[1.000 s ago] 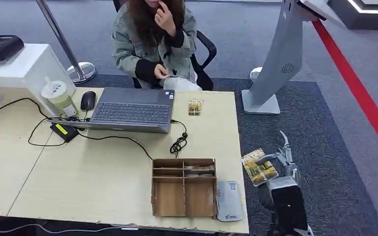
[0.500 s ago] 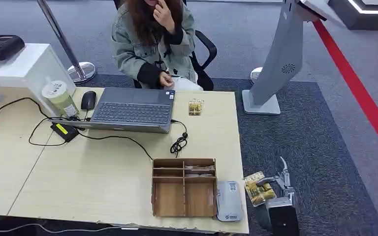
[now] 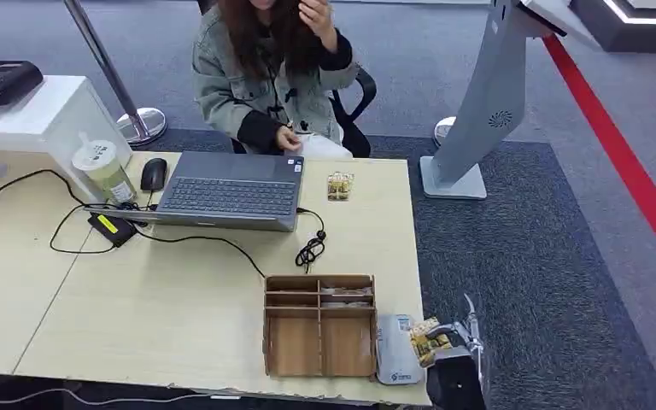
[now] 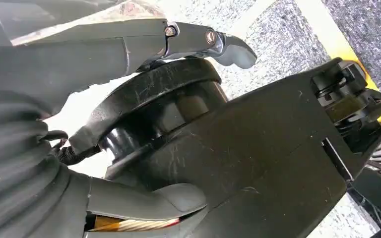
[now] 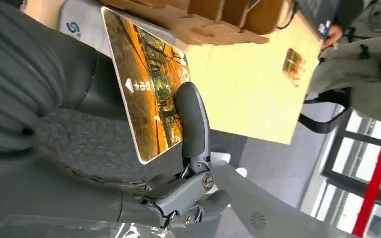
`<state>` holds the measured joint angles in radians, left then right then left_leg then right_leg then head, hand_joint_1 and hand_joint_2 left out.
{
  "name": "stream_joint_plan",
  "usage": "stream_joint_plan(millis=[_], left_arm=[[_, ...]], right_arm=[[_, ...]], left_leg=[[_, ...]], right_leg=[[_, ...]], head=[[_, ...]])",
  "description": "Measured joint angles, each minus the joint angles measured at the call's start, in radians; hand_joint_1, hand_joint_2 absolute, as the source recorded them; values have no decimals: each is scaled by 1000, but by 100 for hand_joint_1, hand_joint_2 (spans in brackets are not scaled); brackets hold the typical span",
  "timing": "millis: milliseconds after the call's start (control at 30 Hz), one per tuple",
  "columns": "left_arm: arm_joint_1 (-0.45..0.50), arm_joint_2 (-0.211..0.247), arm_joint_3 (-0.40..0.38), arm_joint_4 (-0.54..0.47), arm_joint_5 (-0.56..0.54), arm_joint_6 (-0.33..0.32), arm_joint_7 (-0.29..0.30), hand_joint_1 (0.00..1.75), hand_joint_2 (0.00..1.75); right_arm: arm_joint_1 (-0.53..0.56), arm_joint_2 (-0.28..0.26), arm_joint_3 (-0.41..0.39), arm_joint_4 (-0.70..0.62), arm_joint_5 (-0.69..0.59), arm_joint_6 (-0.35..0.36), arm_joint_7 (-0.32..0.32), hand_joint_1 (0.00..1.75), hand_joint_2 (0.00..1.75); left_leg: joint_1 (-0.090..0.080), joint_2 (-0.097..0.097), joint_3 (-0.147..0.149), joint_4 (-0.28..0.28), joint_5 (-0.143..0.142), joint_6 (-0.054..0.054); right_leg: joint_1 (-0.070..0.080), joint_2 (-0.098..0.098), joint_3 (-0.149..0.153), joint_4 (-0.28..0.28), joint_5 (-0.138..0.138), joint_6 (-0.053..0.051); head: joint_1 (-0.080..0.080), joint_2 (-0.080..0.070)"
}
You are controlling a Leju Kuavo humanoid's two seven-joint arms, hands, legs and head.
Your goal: Pass the card to the sensor for recognition and then transmit it.
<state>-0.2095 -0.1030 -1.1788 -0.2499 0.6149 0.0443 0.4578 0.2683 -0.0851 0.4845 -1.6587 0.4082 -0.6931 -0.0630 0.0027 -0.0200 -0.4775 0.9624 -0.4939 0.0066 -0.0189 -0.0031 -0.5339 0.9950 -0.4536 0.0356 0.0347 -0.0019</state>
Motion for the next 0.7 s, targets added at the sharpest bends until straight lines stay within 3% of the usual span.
stream_joint_plan(millis=[700], left_arm=[[1,-3,0,0,1,8,0,0,175]], right_arm=[[-3,57,-21,173,-94,-1,-78,175,175]], left_leg=[[0,0,0,0,0,0]], right_leg=[[0,0,0,0,0,0]], head=[[0,0]])
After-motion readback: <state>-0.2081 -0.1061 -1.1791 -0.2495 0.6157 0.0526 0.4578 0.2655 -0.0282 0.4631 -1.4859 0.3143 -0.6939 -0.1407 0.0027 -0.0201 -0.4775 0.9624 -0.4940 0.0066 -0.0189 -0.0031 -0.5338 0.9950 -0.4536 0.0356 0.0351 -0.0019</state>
